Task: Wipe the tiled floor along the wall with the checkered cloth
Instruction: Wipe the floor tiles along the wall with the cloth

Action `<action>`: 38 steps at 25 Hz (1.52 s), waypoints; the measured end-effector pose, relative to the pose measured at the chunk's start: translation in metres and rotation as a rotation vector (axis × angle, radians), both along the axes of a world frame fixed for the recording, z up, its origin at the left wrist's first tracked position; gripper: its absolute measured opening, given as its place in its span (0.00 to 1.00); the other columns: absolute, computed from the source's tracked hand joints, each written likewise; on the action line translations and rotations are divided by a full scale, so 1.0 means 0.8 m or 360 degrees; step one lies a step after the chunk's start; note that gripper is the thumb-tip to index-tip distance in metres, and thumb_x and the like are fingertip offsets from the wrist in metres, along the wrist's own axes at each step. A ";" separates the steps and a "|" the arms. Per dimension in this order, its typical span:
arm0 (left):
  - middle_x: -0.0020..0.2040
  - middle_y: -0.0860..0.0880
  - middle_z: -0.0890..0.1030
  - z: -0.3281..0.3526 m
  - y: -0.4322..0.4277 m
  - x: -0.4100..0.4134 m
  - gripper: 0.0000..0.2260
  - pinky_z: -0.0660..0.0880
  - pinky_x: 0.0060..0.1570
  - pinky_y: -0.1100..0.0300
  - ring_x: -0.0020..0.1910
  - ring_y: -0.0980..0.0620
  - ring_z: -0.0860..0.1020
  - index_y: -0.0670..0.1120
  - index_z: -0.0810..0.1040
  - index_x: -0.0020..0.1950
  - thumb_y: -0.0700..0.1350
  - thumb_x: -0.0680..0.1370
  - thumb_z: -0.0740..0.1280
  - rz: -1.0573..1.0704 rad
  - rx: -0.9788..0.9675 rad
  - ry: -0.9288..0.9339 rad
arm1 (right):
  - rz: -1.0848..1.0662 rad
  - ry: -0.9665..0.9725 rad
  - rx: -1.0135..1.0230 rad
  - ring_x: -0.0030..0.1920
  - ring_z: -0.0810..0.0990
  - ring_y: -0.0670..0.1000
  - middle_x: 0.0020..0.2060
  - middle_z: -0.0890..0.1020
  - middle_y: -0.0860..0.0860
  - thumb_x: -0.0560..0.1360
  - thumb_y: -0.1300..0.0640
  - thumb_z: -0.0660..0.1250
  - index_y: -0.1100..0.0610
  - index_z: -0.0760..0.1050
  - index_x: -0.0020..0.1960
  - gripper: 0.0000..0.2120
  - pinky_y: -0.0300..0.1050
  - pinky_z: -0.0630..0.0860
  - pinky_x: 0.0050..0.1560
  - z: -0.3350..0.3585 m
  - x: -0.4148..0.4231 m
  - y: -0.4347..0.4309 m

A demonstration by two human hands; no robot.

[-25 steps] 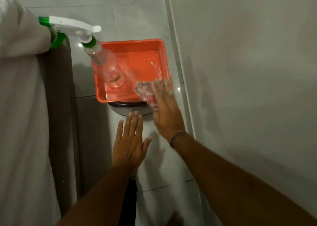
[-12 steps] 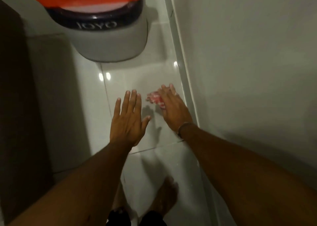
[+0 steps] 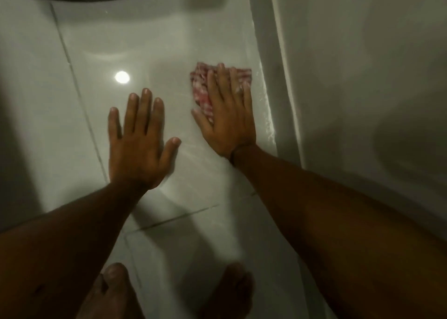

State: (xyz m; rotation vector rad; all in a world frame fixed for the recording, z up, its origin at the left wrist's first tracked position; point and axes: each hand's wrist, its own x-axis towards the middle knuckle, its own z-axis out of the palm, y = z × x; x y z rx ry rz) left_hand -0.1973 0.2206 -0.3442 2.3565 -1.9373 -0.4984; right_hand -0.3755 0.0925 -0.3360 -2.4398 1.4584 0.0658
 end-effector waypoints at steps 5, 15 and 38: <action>0.90 0.40 0.48 -0.001 0.000 -0.001 0.38 0.38 0.84 0.38 0.89 0.40 0.45 0.44 0.50 0.88 0.63 0.84 0.53 -0.0009 -0.0077 0.0016 | -0.0043 0.0068 -0.0127 0.86 0.49 0.59 0.86 0.53 0.57 0.84 0.41 0.51 0.57 0.49 0.85 0.35 0.59 0.45 0.85 -0.002 0.021 -0.140; 0.89 0.39 0.52 0.000 -0.001 0.003 0.37 0.44 0.84 0.33 0.88 0.37 0.49 0.42 0.53 0.88 0.61 0.84 0.53 -0.0045 -0.0100 -0.0015 | -0.0069 -0.0016 0.0027 0.86 0.49 0.59 0.86 0.52 0.59 0.83 0.46 0.52 0.61 0.48 0.85 0.36 0.58 0.47 0.85 0.010 -0.011 -0.103; 0.89 0.38 0.52 -0.001 -0.001 0.001 0.37 0.44 0.84 0.34 0.88 0.37 0.50 0.42 0.54 0.88 0.61 0.83 0.51 -0.0031 -0.0097 -0.0012 | -0.0085 0.0067 0.0166 0.86 0.49 0.61 0.84 0.56 0.61 0.84 0.48 0.56 0.63 0.53 0.84 0.34 0.63 0.53 0.84 0.019 -0.163 0.146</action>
